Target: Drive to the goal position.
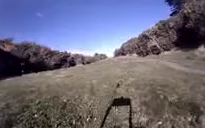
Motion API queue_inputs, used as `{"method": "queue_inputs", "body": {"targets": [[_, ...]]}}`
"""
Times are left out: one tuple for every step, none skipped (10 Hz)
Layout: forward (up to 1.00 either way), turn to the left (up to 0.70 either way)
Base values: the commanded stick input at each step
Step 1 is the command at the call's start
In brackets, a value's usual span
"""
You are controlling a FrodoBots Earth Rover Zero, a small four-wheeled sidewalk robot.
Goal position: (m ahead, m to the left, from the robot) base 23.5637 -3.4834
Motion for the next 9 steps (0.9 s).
{"method": "queue_inputs", "body": {"targets": [[1.00,0.01],[1.00,0.01],[1.00,0.01],[1.00,0.01],[1.00,0.01],[1.00,0.01],[1.00,0.01],[1.00,0.01],[1.00,0.01]]}}
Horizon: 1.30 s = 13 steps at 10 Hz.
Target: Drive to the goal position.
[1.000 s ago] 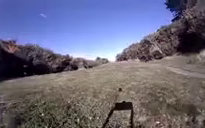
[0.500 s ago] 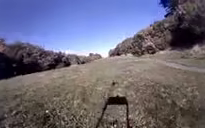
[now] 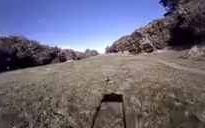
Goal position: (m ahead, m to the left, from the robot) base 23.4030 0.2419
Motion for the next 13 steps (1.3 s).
{"method": "queue_inputs", "body": {"targets": [[1.00,0.01],[1.00,0.01],[1.00,0.01],[1.00,0.01],[1.00,0.01],[1.00,0.01],[1.00,0.01],[1.00,0.01],[1.00,0.01],[1.00,0.01],[1.00,0.01],[1.00,0.01],[1.00,0.01]]}}
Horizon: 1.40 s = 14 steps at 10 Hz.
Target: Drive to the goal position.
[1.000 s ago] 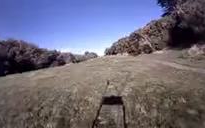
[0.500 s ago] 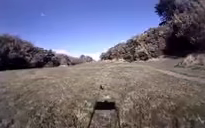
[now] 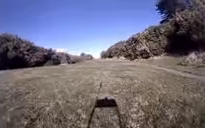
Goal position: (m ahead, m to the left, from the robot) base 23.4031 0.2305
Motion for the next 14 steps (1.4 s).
{"method": "queue_inputs", "body": {"targets": [[1.00,0.01],[1.00,0.01],[1.00,-0.04],[1.00,-0.22],[1.00,-0.39],[1.00,-0.39],[1.00,-0.39],[1.00,-0.39],[1.00,-0.39],[1.00,-0.39],[1.00,-0.39],[1.00,-0.39],[1.00,-0.39],[1.00,-0.39]]}}
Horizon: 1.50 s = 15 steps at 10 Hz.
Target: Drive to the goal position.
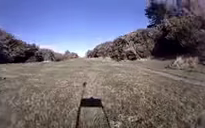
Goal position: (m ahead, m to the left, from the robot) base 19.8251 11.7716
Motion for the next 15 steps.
{"method": "queue_inputs", "body": {"targets": [[1.00,-0.39],[1.00,-0.39],[1.00,-0.39],[1.00,-0.39],[1.00,-0.08],[1.00,-0.03],[1.00,0.01],[1.00,0.01],[1.00,0.01],[1.00,0.01],[1.00,0.01],[1.00,0.01],[1.00,0.01],[1.00,0.01],[1.00,-0.02]]}}
